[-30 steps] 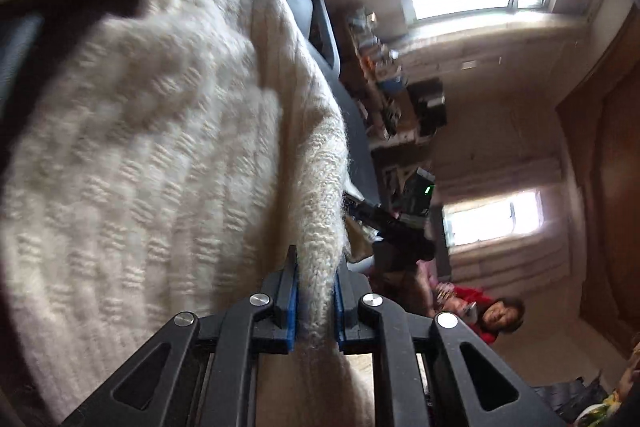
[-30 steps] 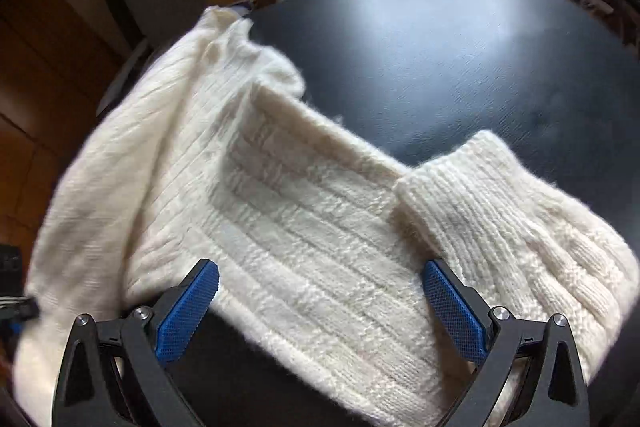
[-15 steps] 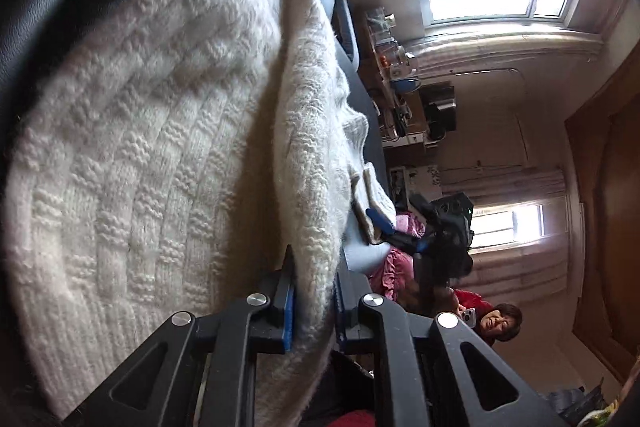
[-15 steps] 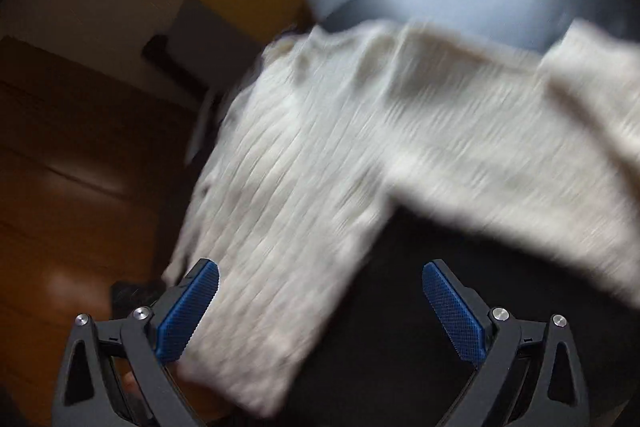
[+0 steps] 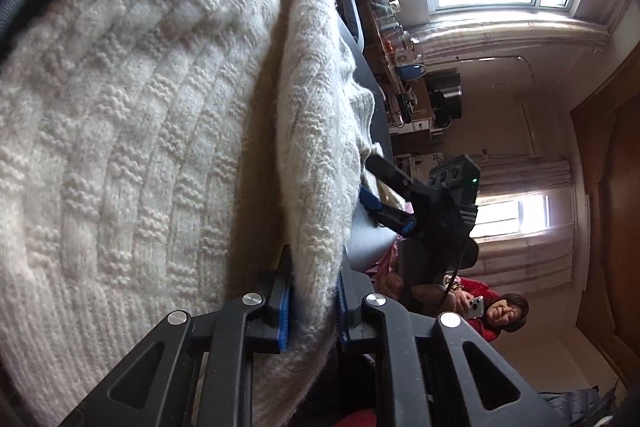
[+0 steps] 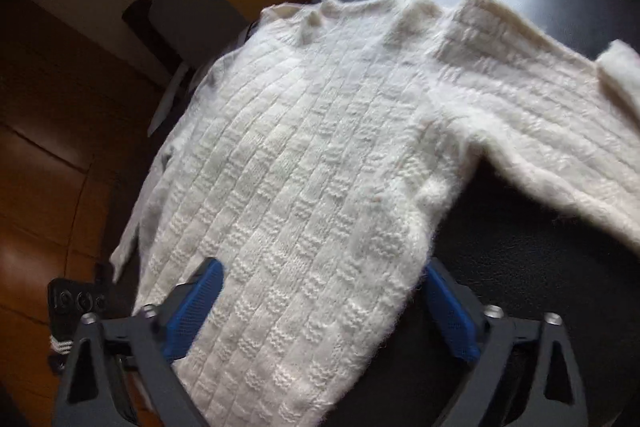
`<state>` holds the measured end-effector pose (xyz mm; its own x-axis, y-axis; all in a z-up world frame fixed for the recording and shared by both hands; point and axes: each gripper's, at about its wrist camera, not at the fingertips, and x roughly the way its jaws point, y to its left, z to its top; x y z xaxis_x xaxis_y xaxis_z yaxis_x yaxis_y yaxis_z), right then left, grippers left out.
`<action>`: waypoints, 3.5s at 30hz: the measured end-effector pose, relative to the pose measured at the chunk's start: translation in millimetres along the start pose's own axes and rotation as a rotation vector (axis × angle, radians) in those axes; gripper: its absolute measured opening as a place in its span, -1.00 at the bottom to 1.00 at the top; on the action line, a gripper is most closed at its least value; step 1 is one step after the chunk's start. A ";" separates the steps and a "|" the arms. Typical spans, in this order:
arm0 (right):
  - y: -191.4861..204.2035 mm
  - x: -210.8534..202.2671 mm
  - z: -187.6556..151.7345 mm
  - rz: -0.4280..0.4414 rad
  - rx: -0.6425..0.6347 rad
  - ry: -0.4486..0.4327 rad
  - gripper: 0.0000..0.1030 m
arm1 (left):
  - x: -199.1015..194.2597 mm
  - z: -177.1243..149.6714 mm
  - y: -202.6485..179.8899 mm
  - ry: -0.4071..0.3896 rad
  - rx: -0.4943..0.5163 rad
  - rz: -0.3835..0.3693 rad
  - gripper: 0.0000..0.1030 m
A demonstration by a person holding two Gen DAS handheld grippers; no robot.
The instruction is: Fold clothes
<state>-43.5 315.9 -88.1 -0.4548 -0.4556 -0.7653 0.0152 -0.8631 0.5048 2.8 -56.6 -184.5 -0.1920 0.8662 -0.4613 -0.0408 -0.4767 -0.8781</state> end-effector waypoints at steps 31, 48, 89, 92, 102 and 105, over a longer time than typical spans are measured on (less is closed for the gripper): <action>10.1 2.6 1.5 -0.363 -0.397 0.055 0.43 | -89.1 -6.7 -3.2 -0.227 0.139 0.407 -0.89; 13.3 -28.5 67.4 -0.133 -0.242 -0.067 0.99 | -89.8 69.3 -54.2 -0.285 0.259 0.449 -0.63; -6.5 120.7 188.9 -0.002 -0.284 -0.075 1.00 | 82.4 326.5 -86.6 -0.050 0.330 0.291 -0.43; -6.3 118.2 178.6 0.002 -0.312 -0.107 1.00 | 123.2 354.1 -74.4 0.037 0.290 0.294 -0.43; -21.6 113.8 178.6 0.101 -0.246 -0.142 1.00 | 177.3 381.5 -61.8 0.219 0.312 0.174 -0.52; -24.0 112.6 178.4 0.119 -0.235 -0.149 1.00 | 175.7 372.4 -96.3 0.223 0.406 0.007 -0.83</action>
<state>-253.9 324.2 -115.2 -0.5626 -0.5348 -0.6304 0.2740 -0.8401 0.4682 -392.2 85.7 -133.8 0.0202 0.8526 -0.5221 -0.4294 -0.4642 -0.7747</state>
